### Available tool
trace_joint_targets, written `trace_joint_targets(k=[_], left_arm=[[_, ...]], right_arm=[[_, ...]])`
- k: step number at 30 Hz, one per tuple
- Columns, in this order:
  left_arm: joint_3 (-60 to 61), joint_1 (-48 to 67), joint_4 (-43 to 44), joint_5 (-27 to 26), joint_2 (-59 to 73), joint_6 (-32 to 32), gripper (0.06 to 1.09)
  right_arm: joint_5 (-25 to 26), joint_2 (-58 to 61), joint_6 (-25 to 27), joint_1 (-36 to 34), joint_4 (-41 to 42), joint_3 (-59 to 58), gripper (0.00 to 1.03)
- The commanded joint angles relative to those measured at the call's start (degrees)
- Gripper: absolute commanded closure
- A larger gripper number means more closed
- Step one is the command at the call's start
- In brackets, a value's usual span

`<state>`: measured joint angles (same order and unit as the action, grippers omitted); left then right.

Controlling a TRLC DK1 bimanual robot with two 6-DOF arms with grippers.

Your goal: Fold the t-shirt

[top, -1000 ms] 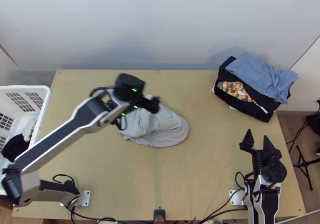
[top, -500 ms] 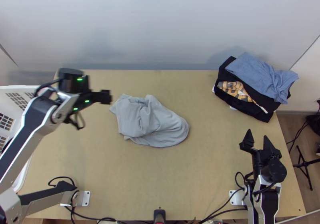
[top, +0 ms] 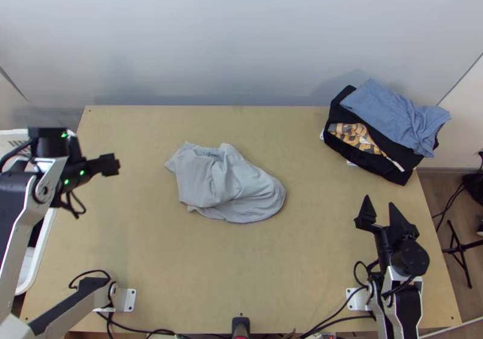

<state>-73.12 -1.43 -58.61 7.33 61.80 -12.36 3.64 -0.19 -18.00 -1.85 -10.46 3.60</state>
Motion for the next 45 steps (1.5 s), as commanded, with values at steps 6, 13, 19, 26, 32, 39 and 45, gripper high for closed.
trace_joint_targets(k=[6, 13, 19, 26, 32, 39, 45], left_arm=[[14.59, -5.86, 4.82, 0.05, -10.21, 0.41, 0.1], [21.71, -5.86, 6.84, -0.04, -16.89, 1.73, 0.1], [26.19, -5.42, 10.01, -1.44, -21.55, 3.04, 0.1], [28.47, -4.54, 13.17, -3.03, -21.55, 2.78, 0.1], [28.47, -4.54, 14.4, -3.03, -20.76, 2.69, 0.1], [29.18, -4.9, 14.4, -3.03, -21.46, 2.43, 0.1], [30.14, -5.69, 14.31, -3.03, -22.34, 2.43, 0.1]], right_arm=[[1.11, 0.19, 7.01, 14.5, 1.14, 0.54, 0.04], [-0.65, 12.58, 19.32, 12.66, -0.35, 13.28, 0.04], [-0.39, 43.78, 25.65, 20.92, -16.96, 40.17, 0.04], [10.6, 54.06, 39.53, 48.78, -20.65, 51.42, 0.04], [16.49, 62.85, 49.99, 66.97, -22.06, 49.14, 0.04], [16.58, 70.76, 54.65, 74.71, -14.33, 43.16, 0.04], [16.49, 77.71, 54.21, 75.59, -9.49, 42.99, 0.04]])
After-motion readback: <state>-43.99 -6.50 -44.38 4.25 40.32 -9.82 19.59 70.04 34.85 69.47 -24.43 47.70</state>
